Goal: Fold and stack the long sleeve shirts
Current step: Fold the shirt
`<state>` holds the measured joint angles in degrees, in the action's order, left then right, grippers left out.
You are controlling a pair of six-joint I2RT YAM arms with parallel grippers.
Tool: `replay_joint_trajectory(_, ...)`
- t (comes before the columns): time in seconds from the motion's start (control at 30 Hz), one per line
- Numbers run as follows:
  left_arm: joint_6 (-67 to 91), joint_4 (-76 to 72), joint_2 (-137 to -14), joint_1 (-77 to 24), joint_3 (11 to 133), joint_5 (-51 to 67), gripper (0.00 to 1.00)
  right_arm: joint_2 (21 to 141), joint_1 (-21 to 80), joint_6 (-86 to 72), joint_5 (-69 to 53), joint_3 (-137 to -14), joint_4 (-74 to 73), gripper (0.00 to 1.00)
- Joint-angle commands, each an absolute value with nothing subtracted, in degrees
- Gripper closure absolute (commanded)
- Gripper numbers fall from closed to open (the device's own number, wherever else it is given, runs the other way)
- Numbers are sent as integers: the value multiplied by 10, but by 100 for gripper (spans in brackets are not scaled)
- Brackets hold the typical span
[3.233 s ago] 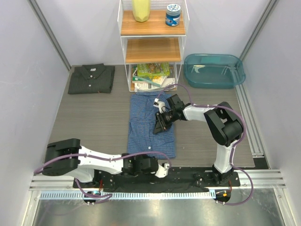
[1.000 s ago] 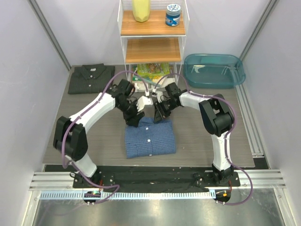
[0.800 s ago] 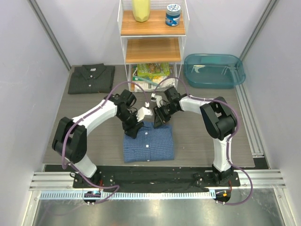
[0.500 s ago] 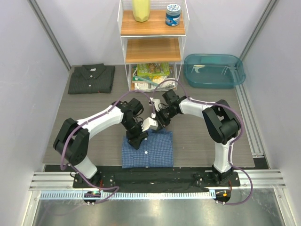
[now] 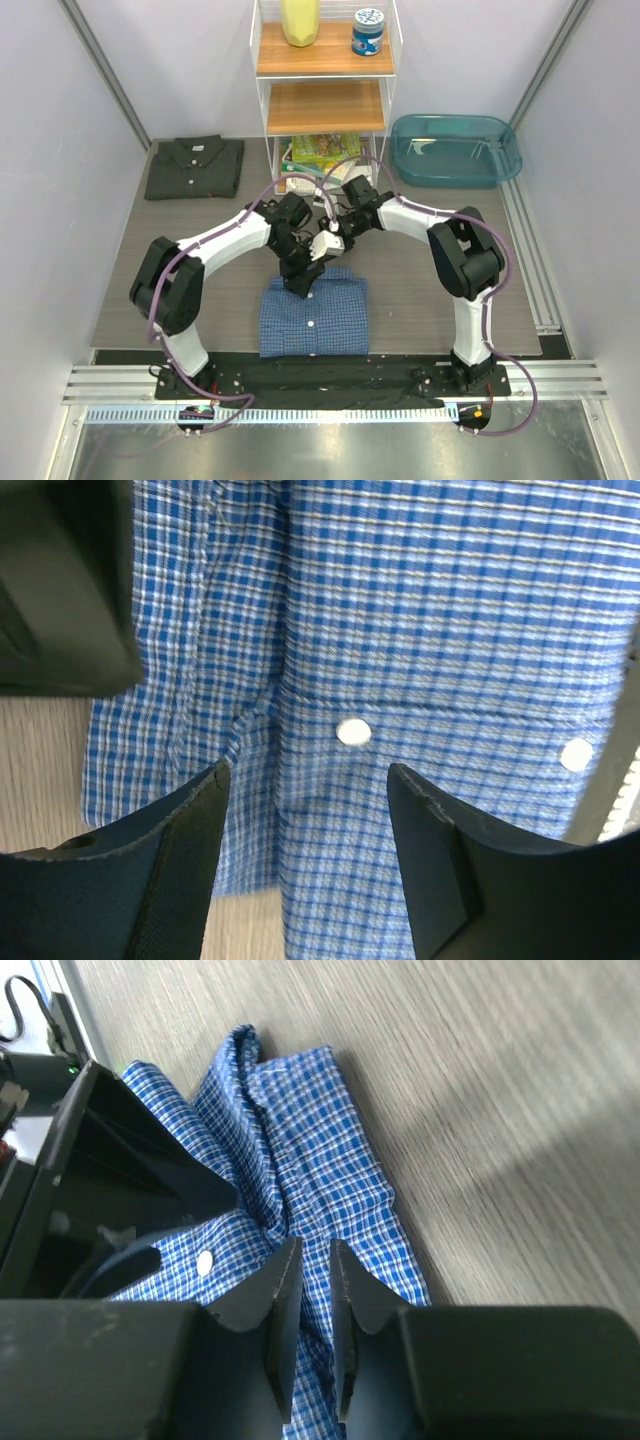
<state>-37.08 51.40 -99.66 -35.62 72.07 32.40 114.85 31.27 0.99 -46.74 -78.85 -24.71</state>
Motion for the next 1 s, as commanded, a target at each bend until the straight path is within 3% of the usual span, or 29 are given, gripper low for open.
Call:
replay_joint_trajectory(0.0,-376,462,-1019,-355,718,344,34,1189,313,-54,-511,-801,-220,78)
replay_joint_trajectory(0.2,-388,466,-1043,-354,715,375,33,1229,313,-59,-513,-808,-221,81)
replay_joint_trajectory(0.37,-411,497,-1061,-355,723,388,42,1240,312,-52,-507,-808,-221,81)
replay_joint_trajectory(0.4,-413,503,-1064,-354,727,390,46,1241,313,-52,-506,-808,-221,81)
replay_joint_trajectory(0.5,-423,530,-1074,-354,749,403,75,1243,313,-51,-507,-808,-221,81)
replay_joint_trajectory(0.67,-425,562,-1058,-355,791,395,99,1244,313,-47,-506,-809,-222,82)
replay_joint_trajectory(0.97,-435,594,-1059,-356,855,316,100,1245,313,-40,-506,-810,-224,82)
